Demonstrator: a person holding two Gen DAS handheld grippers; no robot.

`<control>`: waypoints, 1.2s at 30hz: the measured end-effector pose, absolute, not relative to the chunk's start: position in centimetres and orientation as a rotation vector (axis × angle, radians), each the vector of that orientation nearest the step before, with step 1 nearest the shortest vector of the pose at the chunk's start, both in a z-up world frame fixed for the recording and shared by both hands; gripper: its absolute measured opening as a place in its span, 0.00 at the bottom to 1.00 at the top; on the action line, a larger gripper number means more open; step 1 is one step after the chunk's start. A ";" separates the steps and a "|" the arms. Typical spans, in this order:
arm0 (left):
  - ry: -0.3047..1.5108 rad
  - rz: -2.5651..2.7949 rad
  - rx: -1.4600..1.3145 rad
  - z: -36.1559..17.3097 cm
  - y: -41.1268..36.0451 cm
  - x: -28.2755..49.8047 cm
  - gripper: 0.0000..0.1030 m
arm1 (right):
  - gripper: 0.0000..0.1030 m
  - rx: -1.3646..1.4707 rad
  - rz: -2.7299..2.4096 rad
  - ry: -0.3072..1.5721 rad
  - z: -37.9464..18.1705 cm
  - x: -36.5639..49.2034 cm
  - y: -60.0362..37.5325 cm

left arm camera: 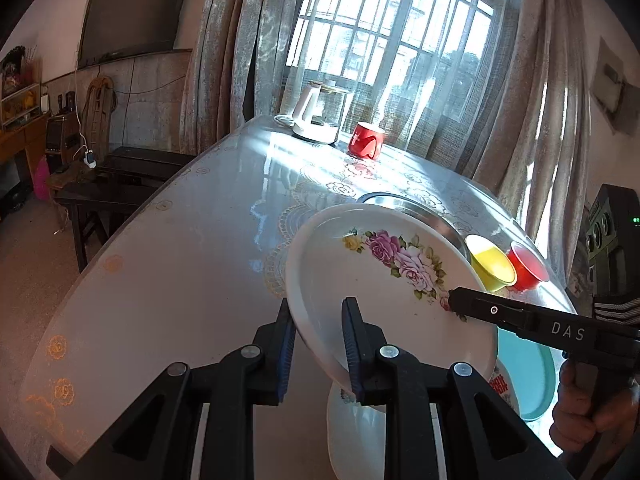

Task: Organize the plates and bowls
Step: 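Grasp the rim of the small rose plate with the left gripper and lift, then carry the rose plate onto the teal plate and open the left gripper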

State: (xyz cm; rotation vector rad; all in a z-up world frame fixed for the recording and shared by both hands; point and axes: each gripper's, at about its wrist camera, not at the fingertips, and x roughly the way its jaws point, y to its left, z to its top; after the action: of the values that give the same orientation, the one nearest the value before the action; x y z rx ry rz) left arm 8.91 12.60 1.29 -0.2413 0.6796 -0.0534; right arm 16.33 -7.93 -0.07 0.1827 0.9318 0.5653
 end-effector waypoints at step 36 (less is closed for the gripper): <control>0.877 -0.365 0.090 -2.0 -11.3 12.4 0.24 | 0.17 0.484 0.131 0.930 -6.1 10.5 -31.0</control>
State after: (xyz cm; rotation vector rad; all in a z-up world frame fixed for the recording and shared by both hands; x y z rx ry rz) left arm 12.41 -11.29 -1.98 0.0901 0.8773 -0.3649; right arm 10.48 -31.04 -6.12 0.4843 0.9301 0.1306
